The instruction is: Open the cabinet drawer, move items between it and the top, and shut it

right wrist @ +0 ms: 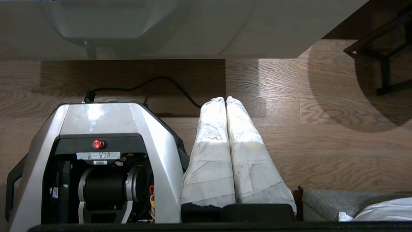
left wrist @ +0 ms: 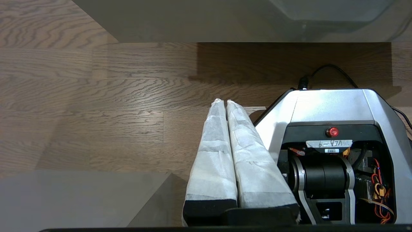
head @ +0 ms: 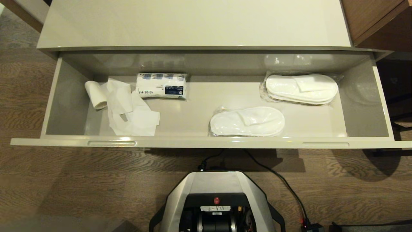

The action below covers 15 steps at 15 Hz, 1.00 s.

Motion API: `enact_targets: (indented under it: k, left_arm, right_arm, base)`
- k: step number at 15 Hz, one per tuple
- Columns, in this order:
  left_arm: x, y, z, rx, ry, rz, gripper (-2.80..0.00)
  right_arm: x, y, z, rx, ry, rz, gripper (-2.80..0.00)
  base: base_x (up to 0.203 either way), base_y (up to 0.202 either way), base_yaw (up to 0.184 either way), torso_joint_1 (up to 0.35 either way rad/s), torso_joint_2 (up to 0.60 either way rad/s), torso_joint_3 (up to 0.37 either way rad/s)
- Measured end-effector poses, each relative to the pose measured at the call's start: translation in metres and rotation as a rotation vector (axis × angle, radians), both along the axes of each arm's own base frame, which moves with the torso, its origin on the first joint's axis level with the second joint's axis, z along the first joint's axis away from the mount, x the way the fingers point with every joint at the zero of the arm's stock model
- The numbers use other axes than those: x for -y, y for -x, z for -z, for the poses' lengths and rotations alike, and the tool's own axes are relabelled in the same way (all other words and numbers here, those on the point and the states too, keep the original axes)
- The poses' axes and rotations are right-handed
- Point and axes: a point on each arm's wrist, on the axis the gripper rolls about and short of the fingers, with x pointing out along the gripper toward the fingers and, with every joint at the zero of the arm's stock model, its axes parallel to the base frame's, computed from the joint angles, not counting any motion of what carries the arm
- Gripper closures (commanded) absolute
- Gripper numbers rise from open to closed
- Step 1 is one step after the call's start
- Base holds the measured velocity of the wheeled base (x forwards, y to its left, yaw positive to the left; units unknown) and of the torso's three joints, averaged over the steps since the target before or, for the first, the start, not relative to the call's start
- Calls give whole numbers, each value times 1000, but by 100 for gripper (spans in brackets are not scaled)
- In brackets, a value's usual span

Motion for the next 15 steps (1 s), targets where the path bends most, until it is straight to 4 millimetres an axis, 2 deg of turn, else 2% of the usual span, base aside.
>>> enact_targets:
  k: [15]
  left_arm:
    - [0,0,0,0,0,0,0]
  right_arm:
    - [0,0,0,0,0,-1,0]
  base:
    - [0,0,0,0,0,0]
